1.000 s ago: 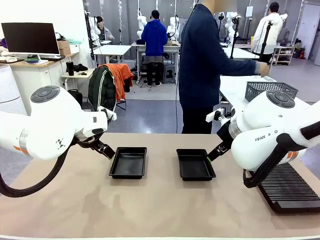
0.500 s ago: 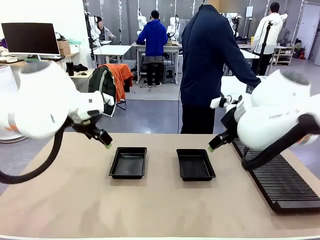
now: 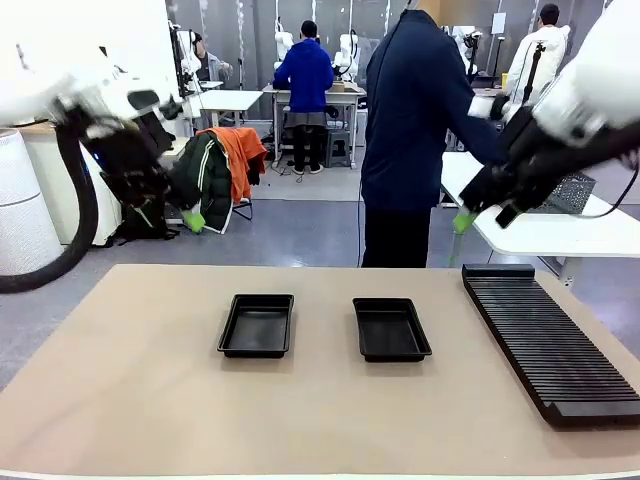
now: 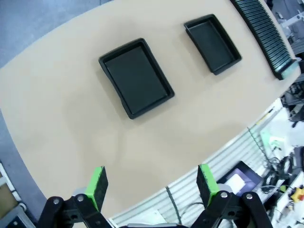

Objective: Inspect and transfer BCBs to ESD trays.
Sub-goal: Pick up the Blank PCB from the PCB Rack and place it in the left ESD tray.

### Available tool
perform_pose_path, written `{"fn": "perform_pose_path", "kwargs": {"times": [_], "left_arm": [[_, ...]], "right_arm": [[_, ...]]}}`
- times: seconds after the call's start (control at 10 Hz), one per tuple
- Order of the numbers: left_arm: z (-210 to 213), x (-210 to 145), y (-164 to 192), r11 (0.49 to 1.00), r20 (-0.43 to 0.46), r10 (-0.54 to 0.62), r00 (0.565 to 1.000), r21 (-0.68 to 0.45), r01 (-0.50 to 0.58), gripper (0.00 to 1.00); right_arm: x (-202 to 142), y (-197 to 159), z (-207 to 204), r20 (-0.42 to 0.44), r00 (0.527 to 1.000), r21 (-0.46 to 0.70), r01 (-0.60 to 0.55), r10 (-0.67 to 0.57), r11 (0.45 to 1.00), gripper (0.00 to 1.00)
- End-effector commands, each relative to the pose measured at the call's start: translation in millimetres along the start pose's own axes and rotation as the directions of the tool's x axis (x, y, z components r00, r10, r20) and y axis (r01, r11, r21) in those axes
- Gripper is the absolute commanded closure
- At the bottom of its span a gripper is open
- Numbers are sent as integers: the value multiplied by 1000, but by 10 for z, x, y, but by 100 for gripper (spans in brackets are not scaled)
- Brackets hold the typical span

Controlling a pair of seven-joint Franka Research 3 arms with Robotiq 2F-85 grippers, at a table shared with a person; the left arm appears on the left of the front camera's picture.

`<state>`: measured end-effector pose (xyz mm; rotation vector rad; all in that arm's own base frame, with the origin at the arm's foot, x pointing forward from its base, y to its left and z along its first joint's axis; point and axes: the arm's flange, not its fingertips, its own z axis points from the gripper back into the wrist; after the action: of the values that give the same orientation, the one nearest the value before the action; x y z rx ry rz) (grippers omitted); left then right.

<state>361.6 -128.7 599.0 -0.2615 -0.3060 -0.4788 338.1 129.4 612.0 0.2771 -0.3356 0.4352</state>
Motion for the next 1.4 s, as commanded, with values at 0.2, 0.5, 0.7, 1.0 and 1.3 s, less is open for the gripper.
{"fn": "perform_pose_path", "kwargs": {"times": [0.2,0.5,0.7,1.0,1.3], "left_arm": [[552,9,216,975,-60,178,982,-126,-184,0],[892,-141,404,932,-66,311,948,-177,-318,0],[999,-238,558,895,-77,369,926,-238,-376,0],[1070,-457,824,838,-50,438,897,-338,-428,0],[1055,-617,887,798,-31,465,885,-418,-434,0]], "right_arm": [[194,-386,616,-132,977,163,187,-167,969,0],[165,-887,960,-209,943,348,318,-257,882,0],[74,-1207,1055,-244,916,375,393,-319,840,0],[-108,-1623,1225,-230,891,394,454,-393,799,0],[-238,-1822,1210,-126,864,354,498,-487,792,0]]}}
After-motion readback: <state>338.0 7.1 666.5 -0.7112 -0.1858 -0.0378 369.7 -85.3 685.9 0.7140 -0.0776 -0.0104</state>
